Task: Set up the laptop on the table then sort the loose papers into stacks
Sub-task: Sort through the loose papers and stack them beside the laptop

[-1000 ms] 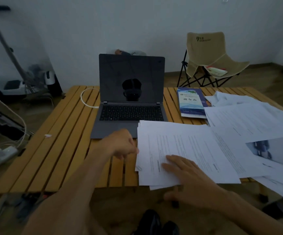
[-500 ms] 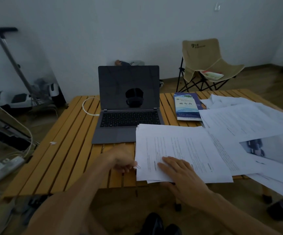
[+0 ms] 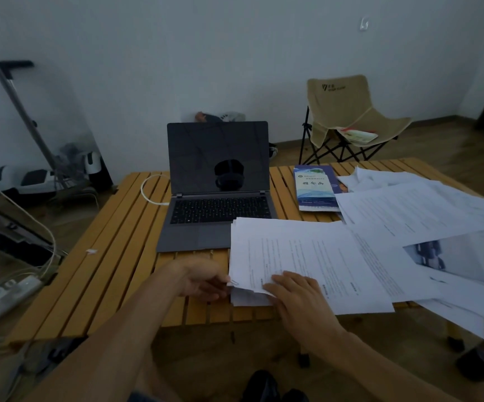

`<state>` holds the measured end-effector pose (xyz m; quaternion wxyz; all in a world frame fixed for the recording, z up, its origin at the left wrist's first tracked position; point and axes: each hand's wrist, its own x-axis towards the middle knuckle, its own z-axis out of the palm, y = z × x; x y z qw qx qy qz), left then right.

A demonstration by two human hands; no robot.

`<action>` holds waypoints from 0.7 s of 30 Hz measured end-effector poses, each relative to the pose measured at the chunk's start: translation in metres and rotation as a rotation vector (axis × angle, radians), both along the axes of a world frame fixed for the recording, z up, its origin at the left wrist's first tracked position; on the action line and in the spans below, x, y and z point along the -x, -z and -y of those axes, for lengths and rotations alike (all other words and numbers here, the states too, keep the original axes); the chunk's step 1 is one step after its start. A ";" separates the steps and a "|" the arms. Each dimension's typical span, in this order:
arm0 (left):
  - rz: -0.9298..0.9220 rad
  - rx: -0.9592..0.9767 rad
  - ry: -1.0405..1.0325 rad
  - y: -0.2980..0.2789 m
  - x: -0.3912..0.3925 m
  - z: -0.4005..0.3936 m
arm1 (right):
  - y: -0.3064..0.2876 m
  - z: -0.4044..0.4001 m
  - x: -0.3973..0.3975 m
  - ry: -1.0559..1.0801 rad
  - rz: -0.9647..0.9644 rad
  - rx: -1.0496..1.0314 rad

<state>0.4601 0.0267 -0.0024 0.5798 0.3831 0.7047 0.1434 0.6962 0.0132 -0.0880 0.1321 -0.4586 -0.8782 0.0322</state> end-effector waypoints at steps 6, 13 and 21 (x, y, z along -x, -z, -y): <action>-0.004 0.017 -0.021 0.003 0.001 -0.002 | 0.005 0.000 -0.012 0.000 0.037 -0.042; -0.119 -0.010 0.025 0.003 -0.004 -0.002 | -0.015 0.000 -0.011 0.119 -0.243 0.283; -0.298 -0.312 0.057 0.014 -0.005 -0.007 | -0.036 -0.005 0.003 0.136 -0.114 0.324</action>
